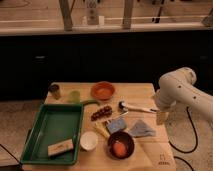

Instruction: Place brush in tray

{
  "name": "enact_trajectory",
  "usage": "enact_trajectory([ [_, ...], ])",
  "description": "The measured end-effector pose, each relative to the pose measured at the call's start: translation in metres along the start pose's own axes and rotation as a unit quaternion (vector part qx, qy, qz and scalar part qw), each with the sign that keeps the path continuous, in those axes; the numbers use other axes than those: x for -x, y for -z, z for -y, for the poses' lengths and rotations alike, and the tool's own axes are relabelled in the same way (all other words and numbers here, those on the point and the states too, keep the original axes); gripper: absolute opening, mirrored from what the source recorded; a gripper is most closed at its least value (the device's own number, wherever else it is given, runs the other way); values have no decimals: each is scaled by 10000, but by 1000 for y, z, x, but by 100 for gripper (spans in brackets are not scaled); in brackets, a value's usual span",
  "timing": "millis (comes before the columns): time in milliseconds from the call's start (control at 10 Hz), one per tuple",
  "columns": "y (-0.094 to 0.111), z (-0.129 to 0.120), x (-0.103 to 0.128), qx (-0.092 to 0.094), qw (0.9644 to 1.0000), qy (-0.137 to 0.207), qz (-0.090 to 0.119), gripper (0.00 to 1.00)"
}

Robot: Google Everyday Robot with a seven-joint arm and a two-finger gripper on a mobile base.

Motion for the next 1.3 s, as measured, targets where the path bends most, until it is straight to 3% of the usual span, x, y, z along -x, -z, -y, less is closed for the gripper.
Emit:
enact_trajectory([
  [300, -28, 5, 3, 24, 9999, 97, 64, 80],
  [1300, -68, 25, -3, 139, 9993, 316, 175, 80],
])
